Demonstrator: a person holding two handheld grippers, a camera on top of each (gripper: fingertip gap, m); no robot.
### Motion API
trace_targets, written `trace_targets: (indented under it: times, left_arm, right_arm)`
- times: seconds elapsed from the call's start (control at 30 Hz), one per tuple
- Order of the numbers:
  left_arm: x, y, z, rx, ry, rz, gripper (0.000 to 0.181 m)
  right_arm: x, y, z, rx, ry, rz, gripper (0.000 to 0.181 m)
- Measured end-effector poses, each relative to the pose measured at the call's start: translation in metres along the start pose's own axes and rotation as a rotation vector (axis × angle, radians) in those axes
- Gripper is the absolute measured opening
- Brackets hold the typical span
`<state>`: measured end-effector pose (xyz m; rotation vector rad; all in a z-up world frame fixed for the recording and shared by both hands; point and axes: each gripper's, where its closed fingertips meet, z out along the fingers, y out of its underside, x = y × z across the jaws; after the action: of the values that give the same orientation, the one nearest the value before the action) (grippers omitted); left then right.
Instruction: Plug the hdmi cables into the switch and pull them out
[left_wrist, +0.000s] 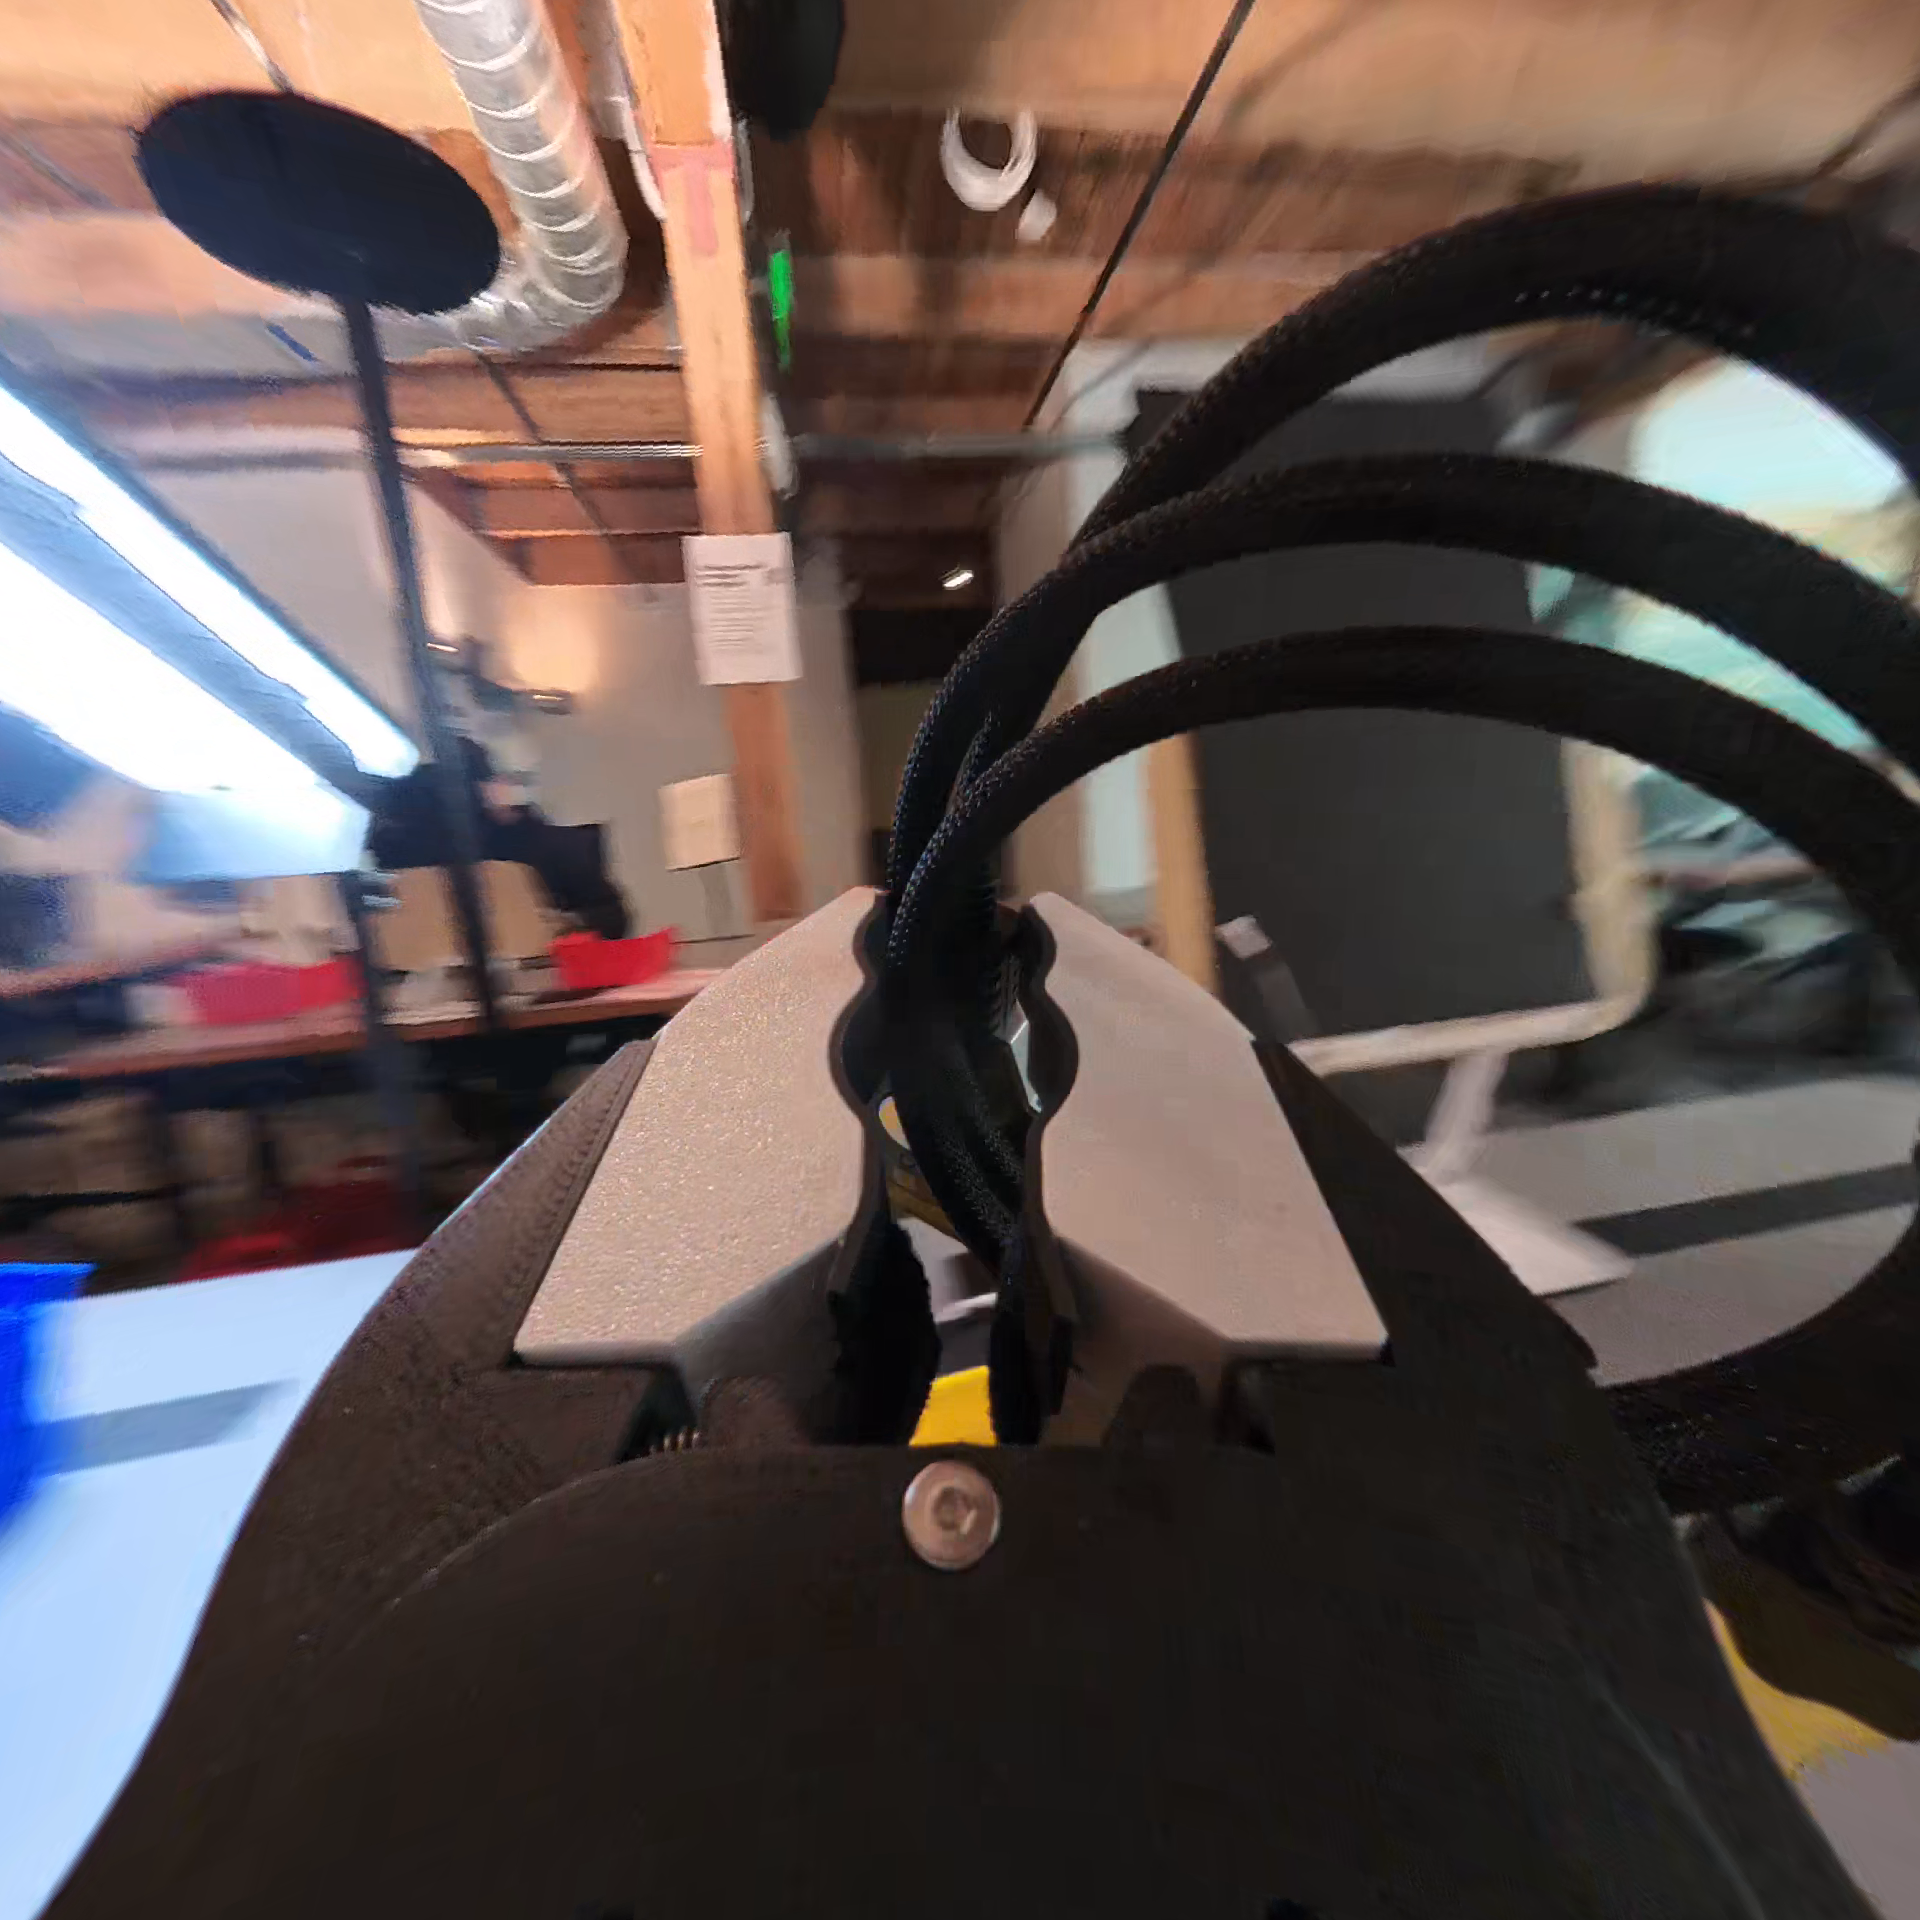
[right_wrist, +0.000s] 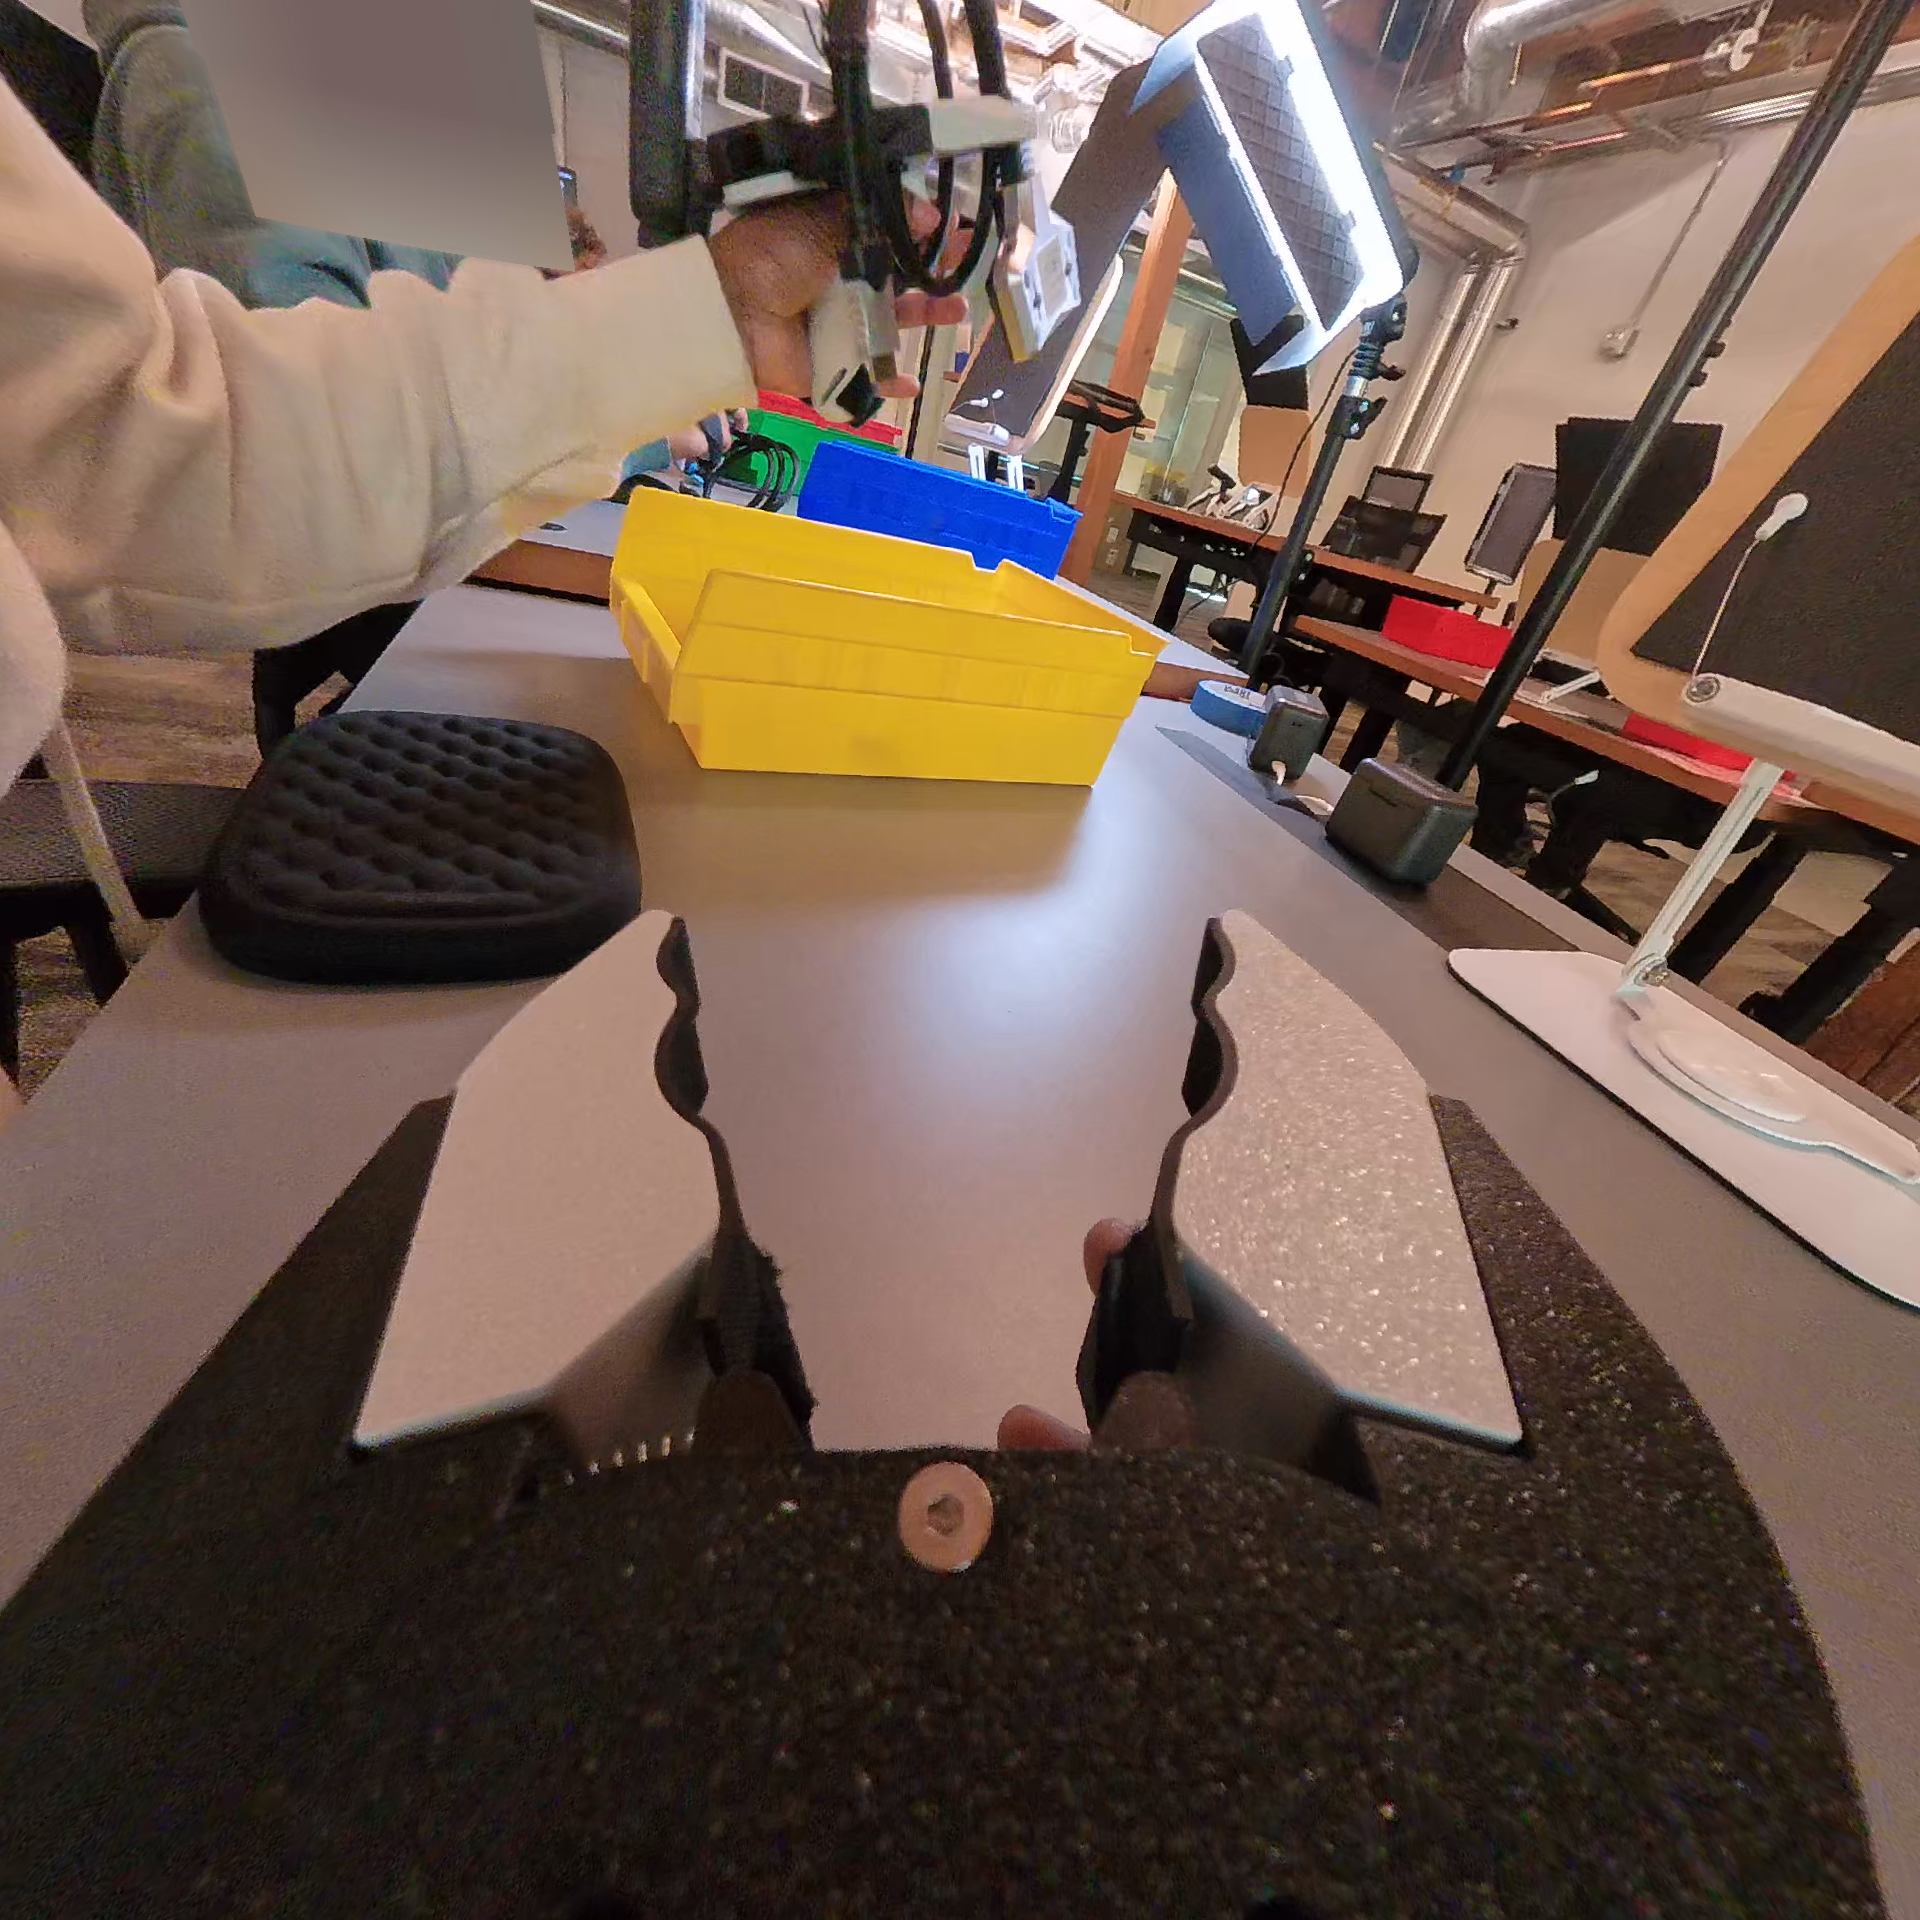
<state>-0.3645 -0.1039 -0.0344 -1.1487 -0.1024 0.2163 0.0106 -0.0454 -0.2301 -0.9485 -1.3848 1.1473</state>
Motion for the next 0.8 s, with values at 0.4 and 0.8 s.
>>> trace_targets:
  times: [0.4, 0.8]
  left_arm:
    - [0.201, -0.015, -0.046, 0.271, 0.562, -1.366, 0.023]
    - [0.258, 0.037, -0.053, 0.230, 0.475, -1.757, 0.022]
  right_arm:
    - [-0.004, -0.046, 0.009, 0.162, 0.003, 0.091, 0.114]
    - [-0.003, -0.145, 0.057, 0.441, 0.084, 0.377, 0.123]
